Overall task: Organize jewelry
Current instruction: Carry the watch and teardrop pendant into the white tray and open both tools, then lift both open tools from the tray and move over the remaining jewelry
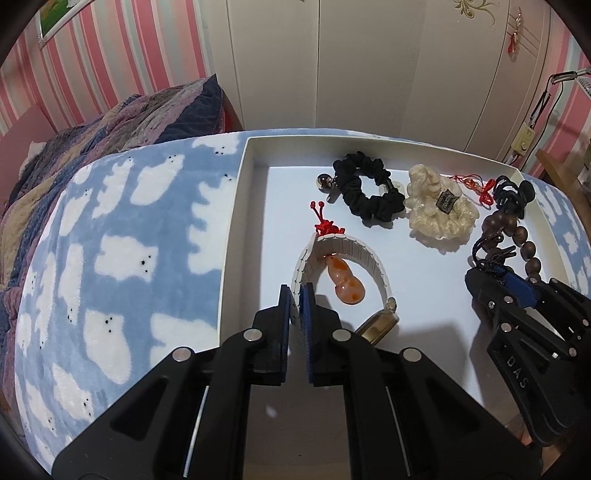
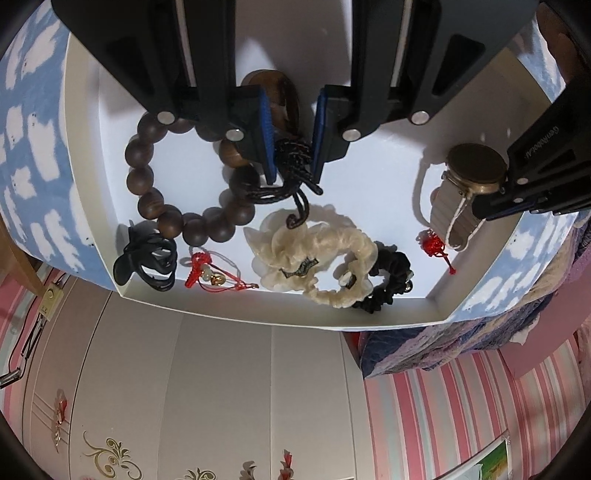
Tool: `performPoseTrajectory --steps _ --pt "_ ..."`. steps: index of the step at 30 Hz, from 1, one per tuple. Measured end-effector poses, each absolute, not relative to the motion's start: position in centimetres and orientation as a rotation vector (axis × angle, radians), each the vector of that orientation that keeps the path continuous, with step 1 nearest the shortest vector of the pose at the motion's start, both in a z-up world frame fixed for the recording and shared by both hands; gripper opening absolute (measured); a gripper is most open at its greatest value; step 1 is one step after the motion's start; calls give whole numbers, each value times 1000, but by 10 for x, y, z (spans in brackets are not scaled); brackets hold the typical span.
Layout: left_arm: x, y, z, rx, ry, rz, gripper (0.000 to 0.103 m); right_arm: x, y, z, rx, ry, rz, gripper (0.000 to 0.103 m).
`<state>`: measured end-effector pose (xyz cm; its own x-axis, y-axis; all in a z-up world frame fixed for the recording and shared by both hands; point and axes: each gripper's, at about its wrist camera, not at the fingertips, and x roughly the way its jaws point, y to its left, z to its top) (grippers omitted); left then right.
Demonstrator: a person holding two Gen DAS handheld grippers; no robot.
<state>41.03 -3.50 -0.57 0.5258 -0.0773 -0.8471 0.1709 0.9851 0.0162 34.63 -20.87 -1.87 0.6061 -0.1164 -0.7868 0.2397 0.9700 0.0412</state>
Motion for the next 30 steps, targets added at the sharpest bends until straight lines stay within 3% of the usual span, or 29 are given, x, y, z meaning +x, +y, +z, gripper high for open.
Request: performPoseTrajectory --steps 14,16,17,18,22,24,26,28,30 --pt "408 -30 -2 79 1015 -150 7 340 -209 -7 140 854 -195 25" --pt "406 -29 4 66 1004 -165 14 335 -211 3 153 825 -188 54" --pt "404 -29 6 64 996 -165 22 334 -213 6 153 811 -193 60" --pt "402 -29 10 63 984 -165 34 333 -214 9 152 805 -198 62" --pt "397 -29 22 42 959 -188 51 330 -225 14 163 794 -216 68" --pt "394 -28 27 38 950 -192 66 328 -231 15 166 786 -236 70" --pt "392 -27 31 33 936 -188 72 325 -238 16 182 778 -254 70" --pt "392 -28 34 29 932 -190 76 322 -245 17 205 763 -272 85" --pt "389 -26 37 23 924 -182 88 319 -248 18 205 748 -293 91"
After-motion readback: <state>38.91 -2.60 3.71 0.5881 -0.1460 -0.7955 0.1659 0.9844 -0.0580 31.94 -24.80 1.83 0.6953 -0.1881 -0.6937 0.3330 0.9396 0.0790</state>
